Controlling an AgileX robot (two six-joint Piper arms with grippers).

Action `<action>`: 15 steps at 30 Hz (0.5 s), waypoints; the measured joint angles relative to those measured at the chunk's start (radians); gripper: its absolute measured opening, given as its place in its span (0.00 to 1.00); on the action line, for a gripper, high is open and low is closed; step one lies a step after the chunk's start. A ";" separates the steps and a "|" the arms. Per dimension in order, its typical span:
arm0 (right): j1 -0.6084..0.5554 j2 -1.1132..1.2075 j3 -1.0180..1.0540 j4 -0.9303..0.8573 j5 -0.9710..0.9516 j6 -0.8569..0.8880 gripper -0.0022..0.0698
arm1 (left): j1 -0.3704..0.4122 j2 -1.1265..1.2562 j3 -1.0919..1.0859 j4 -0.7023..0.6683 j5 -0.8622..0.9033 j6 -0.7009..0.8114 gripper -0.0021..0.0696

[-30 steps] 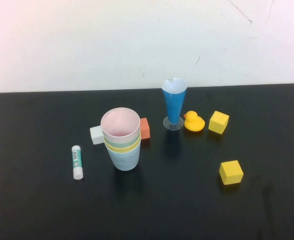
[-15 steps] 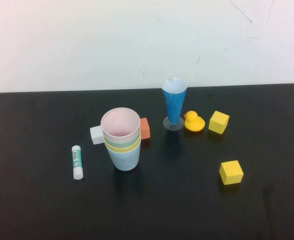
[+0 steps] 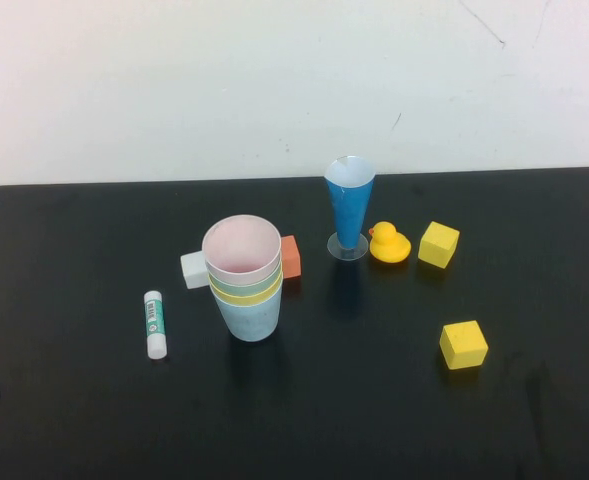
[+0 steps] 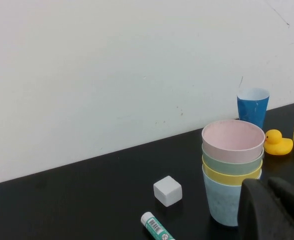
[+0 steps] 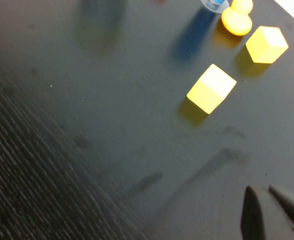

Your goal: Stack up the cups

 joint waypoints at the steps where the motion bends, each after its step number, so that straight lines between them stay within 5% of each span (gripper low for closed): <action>1: 0.000 0.000 0.000 0.000 0.000 0.000 0.03 | 0.000 0.000 0.002 0.000 -0.002 0.000 0.03; 6: 0.000 0.000 0.000 -0.004 0.000 0.000 0.03 | 0.017 -0.024 0.052 0.096 -0.062 -0.035 0.03; 15: 0.000 0.000 0.000 -0.004 0.000 0.002 0.03 | 0.062 -0.146 0.252 0.283 -0.092 -0.346 0.03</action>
